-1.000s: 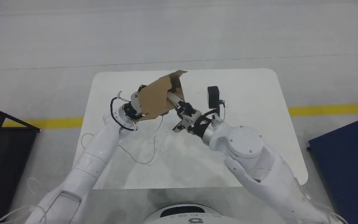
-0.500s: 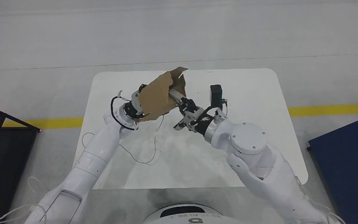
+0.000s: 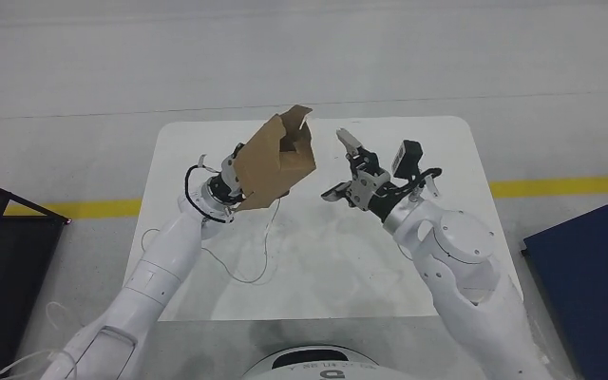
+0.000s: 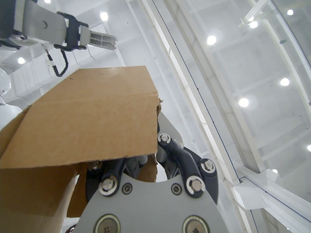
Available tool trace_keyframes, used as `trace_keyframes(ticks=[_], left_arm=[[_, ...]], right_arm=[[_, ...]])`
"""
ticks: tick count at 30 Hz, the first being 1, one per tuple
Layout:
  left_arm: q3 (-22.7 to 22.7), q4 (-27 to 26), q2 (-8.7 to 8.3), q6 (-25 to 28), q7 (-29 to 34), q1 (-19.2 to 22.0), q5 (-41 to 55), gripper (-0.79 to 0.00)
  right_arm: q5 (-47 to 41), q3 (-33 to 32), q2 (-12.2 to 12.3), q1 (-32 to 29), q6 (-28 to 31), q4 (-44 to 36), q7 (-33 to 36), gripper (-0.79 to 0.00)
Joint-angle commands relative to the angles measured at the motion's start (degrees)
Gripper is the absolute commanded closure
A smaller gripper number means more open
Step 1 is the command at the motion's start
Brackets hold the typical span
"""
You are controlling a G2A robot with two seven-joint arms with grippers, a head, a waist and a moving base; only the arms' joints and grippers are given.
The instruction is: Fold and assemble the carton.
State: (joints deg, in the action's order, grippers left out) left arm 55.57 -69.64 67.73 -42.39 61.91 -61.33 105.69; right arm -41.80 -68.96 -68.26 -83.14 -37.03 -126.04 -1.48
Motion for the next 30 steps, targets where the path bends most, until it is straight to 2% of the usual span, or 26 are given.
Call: trace_keyframes(ticks=[1, 6, 22, 28, 30], left_arm=[[-0.36, -0.33, -0.13, -0.43, -0.43, 0.08, 0.06, 0.000], [-1.29, -0.87, -0.51, -1.10, -1.10, 0.48, -0.53, 0.000], [-2.27, 0.10, -1.13, -0.29, -0.29, 1.13, -0.60, 0.000], [-0.47, -1.34, -1.50, 2.94, -3.51, -0.53, -4.46, 0.000], [0.18, -1.68, -1.77, 2.57, -4.09, -1.09, -6.56, 0.000]], right_arm=[[0.33, 1.00, 0.09, 1.11, -2.24, 0.96, 2.81, -0.785], [0.32, 2.98, 0.17, 3.80, -5.35, 3.32, 8.26, -0.785], [-2.57, 1.17, 0.28, 4.20, -7.01, 4.51, 10.28, -0.785], [-3.94, -0.83, 0.36, 1.78, -0.08, 2.04, 12.76, -0.785], [-1.75, -0.99, 0.68, 1.02, 0.09, -0.39, 14.73, -0.785]])
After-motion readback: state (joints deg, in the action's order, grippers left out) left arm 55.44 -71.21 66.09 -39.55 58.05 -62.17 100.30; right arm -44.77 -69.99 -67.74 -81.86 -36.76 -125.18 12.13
